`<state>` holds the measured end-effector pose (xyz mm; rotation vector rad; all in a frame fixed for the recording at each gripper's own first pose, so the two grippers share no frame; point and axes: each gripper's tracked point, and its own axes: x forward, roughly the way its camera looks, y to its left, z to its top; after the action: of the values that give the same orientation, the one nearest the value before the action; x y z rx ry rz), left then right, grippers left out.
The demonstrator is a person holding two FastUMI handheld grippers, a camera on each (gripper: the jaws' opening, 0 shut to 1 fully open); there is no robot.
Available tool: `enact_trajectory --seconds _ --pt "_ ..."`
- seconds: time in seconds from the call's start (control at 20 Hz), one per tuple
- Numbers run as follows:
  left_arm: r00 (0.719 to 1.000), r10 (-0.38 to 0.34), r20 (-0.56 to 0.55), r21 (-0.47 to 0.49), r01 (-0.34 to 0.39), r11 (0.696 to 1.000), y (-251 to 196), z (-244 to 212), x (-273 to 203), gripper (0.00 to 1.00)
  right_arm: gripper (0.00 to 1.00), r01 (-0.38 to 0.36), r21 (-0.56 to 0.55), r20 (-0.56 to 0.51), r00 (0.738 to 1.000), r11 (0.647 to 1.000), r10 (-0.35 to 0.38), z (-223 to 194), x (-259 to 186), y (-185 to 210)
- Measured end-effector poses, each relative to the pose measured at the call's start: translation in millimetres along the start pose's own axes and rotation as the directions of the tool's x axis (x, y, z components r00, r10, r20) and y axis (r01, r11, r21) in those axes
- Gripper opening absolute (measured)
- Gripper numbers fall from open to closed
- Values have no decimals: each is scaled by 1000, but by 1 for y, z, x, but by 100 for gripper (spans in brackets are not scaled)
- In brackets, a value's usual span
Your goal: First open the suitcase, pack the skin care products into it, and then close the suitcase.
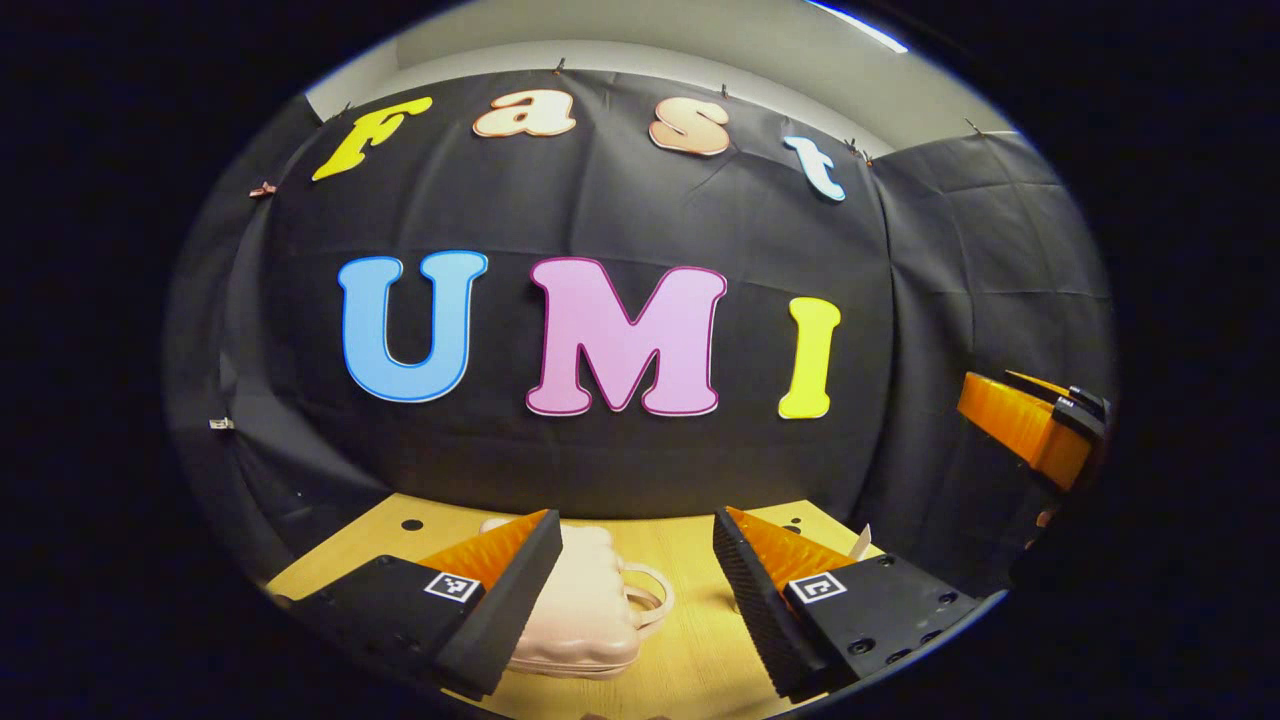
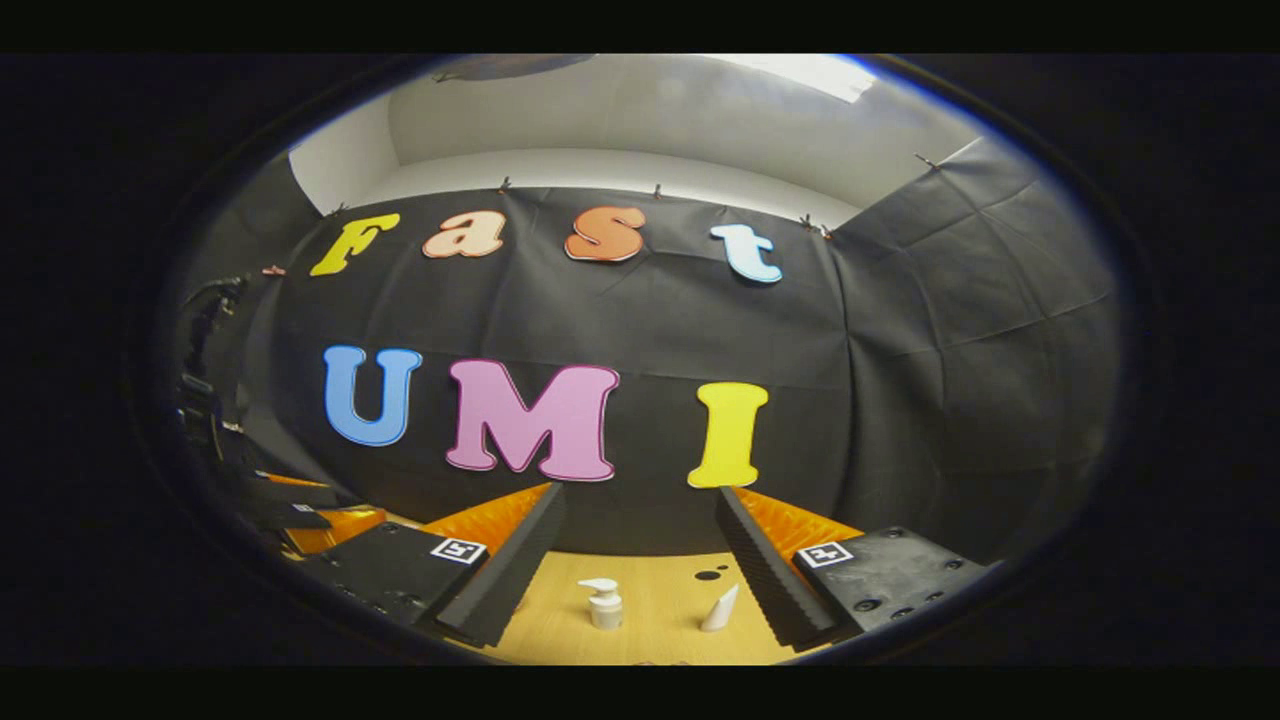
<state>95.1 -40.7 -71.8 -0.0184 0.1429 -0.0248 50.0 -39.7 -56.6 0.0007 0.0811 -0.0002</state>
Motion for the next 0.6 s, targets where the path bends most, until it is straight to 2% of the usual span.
enact_trajectory --seconds 0.3,0.45,0.6 --pt "987 -51 -154 -24 48 999 -30 -68 83 96 96 18 -18 -44 999 1000 -18 -31 20 -20" --pt "971 -43 -236 -69 27 997 -41 -110 125 96 96 27 -45 -90 995 999 -31 -60 29 -29" --pt "949 -47 -311 -105 15 994 -51 -146 161 96 96 51 -20 -182 982 998 -54 -96 31 -39"
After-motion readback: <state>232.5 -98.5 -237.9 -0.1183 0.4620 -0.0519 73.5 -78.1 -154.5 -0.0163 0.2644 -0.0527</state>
